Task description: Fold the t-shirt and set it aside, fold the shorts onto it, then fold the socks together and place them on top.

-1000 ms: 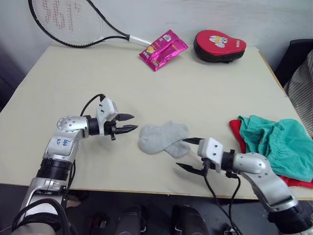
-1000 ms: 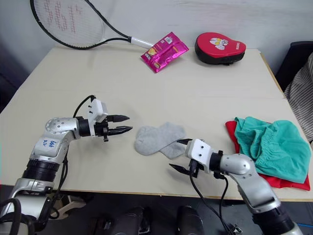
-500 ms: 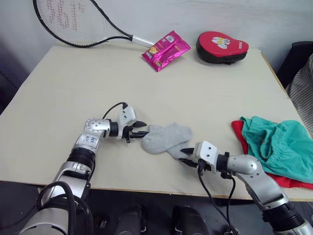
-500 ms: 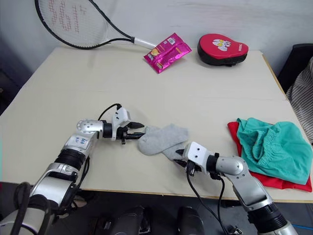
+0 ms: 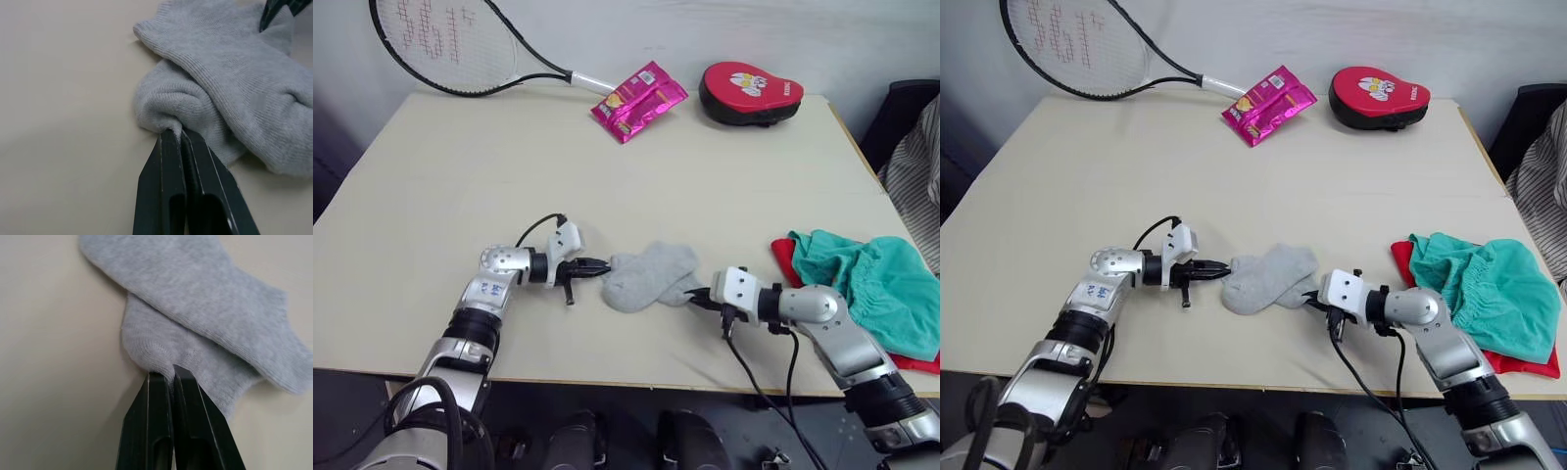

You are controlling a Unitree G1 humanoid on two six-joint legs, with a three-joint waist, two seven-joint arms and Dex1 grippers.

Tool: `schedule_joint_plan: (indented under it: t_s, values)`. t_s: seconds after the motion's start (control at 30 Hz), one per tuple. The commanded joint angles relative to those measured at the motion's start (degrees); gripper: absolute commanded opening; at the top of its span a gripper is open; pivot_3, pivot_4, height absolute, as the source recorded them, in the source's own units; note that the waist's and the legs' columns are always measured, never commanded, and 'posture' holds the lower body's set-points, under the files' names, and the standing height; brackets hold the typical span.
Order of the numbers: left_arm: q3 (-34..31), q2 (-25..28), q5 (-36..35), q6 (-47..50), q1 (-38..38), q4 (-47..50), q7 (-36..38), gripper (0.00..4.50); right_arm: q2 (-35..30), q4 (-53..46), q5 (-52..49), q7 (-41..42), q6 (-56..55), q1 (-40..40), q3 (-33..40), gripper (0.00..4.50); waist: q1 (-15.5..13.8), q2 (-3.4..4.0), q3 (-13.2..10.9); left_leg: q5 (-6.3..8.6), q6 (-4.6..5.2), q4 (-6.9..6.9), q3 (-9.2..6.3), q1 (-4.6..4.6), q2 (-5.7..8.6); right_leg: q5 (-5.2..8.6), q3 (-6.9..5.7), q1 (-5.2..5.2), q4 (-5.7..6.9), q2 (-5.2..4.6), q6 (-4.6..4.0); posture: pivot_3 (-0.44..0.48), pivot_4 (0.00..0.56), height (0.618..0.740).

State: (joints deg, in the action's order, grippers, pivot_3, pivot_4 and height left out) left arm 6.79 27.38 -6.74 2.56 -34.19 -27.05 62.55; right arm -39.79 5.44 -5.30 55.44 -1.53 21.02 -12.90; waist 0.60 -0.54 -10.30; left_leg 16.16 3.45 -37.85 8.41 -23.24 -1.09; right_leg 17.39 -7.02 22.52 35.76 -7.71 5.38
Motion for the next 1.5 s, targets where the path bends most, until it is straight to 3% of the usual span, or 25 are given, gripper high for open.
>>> schedule_joint_plan:
  t_s: [0.03, 0.23, 0.27, 0.37, 0.57, 0.6, 0.7, 0.73, 0.83, 0.9, 1.03, 1.2, 1.43, 1.5]
  values:
    - [-1.1, 2.08, -2.21, 6.37, 7.29, 13.24, -1.38, 0.02, 0.1, 4.79, 0.59, 1.22, -3.97, 1.91, 1.46, 0.0, 0.4, 0.0, 0.0, -0.01, -0.02, 0.01, 0.0, 0.01, -0.02, 0.0, -0.01, -0.01, 0.05, 0.02, 0.0, 0.0, 0.15, 0.74]
    - [-2.63, 2.21, -1.24, 10.57, 12.3, 21.52, -8.61, 0.02, 1.64, 8.41, 0.44, 2.46, -6.91, 3.02, 0.97, 0.0, 0.79, 0.0, 0.0, -0.01, -0.04, 0.0, -0.02, 0.02, -0.04, 0.0, -0.01, -0.05, -0.02, 0.0, 0.0, 0.0, 0.15, 0.74]
    - [-3.0, 2.16, -1.18, 11.1, 12.71, 22.23, -9.85, 0.0, 1.82, 8.54, 0.02, 2.94, -6.67, 3.06, 1.07, 0.23, 0.87, 0.0, 0.0, 0.0, -0.05, 0.0, -0.02, 0.04, -0.04, 0.0, 0.0, -0.05, 0.0, 0.0, -0.01, 0.0, 0.15, 0.74]
    - [-4.27, 2.31, -1.94, 12.51, 14.0, 24.27, -12.38, 0.66, 0.94, 5.32, -3.46, 7.13, -3.33, 1.97, 1.36, 0.97, 0.9, 0.0, 0.0, 0.03, -0.11, 0.02, -0.03, 0.04, -0.07, 0.01, 0.01, -0.03, 0.01, 0.0, -0.01, 0.0, 0.15, 0.74]
    - [-9.51, 5.13, -7.79, 13.8, 15.29, 27.81, -10.19, 2.52, -2.8, -1.48, -9.74, 11.52, 3.67, 0.14, 5.61, 3.02, 0.74, 0.03, -0.02, 0.06, -0.15, 0.06, -0.03, 0.01, -0.08, 0.01, 0.0, 0.01, -0.06, 0.0, -0.02, 0.0, 0.15, 0.74]
    - [-11.84, 7.01, -11.31, 17.54, 15.97, 29.59, -8.28, 2.84, -4.38, -4.51, -15.72, 13.15, 12.13, 0.66, 7.61, 3.37, 0.81, 0.03, -0.03, 0.07, -0.15, 0.06, -0.03, 0.01, -0.08, 0.01, 0.01, 0.01, -0.06, -0.02, -0.01, 0.0, 0.15, 0.74]
    - [-15.14, 13.75, -20.43, 32.28, 18.42, 34.94, -3.57, 2.85, -8.37, -8.58, -26.6, 13.08, 37.23, 5.26, 10.12, 4.38, 1.18, 0.13, -0.11, 0.09, -0.17, 0.09, -0.07, -0.01, -0.12, 0.02, 0.05, 0.05, -0.07, -0.06, -0.04, 0.0, 0.15, 0.74]
    - [-14.32, 16.27, -21.1, 35.57, 19.32, 36.72, -2.73, 3.26, -9.28, -8.09, -28.62, 12.68, 44.52, 7.79, 9.85, 4.5, 1.37, 0.14, -0.11, 0.11, -0.21, 0.12, -0.08, 0.02, -0.15, 0.06, 0.06, 0.06, -0.06, -0.06, -0.11, 0.0, 0.15, 0.74]
    - [-11.49, 20.97, -21.54, 43.22, 21.6, 41.81, -4.0, 4.08, -7.9, -4.01, -29.94, 8.82, 56.02, 15.26, 9.5, 4.5, 1.2, 0.22, -0.1, 0.31, -0.6, 0.25, -0.08, 0.1, -0.17, 0.13, 0.06, 0.09, -0.09, -0.05, -0.23, 0.0, 0.15, 0.74]
    - [-9.81, 19.14, -20.92, 44.41, 21.99, 44.24, -7.41, 4.46, -5.05, 0.51, -26.01, 5.17, 57.02, 19.58, 7.05, 4.5, 1.06, 0.22, -0.09, 0.29, -0.67, 0.45, -0.07, 0.13, -0.14, 0.16, 0.07, 0.13, -0.14, -0.06, -0.28, 0.0, 0.15, 0.74]
    - [-5.9, 14.08, -20.98, 51.29, 21.75, 49.95, -15.02, 4.46, 1.21, 9.51, -20.04, 1.68, 55.43, 25.07, 2.54, 4.5, 0.73, 0.21, -0.1, 0.23, -0.72, 0.56, -0.06, -0.05, -0.05, 0.16, 0.07, 0.31, -0.16, -0.07, -0.28, 0.0, 0.15, 0.74]
    - [-2.47, 7.86, -21.43, 60.62, 20.9, 52.59, -22.97, 4.46, 7.39, 21.73, -15.45, -1.56, 51.31, 31.4, 2.86, 4.5, 0.94, 0.22, -0.09, -0.09, -0.17, 0.53, 0.1, -0.06, 0.09, 0.07, 0.14, 0.22, 0.03, -0.03, -0.13, 0.0, 0.15, 0.74]
    - [0.27, -3.3, -21.2, 69.45, 17.74, 53.61, -33.47, 4.46, 11.94, 30.31, -11.38, -1.95, 47.14, 35.47, 2.62, 4.5, 0.12, 0.23, -0.04, -0.14, -0.16, 0.46, 0.01, 0.06, 0.21, -0.06, 0.17, 0.05, -0.11, -0.13, 0.09, 0.0, 0.15, 0.74]
    - [0.97, -5.05, -21.16, 71.43, 17.1, 53.88, -35.33, 4.07, 13.29, 32.59, -10.42, -3.04, 45.98, 36.35, 3.17, 4.5, -0.02, 0.21, 0.0, -0.15, -0.16, 0.46, 0.01, 0.08, 0.22, -0.06, 0.18, 0.03, -0.1, -0.12, 0.1, 0.0, 0.15, 0.74]
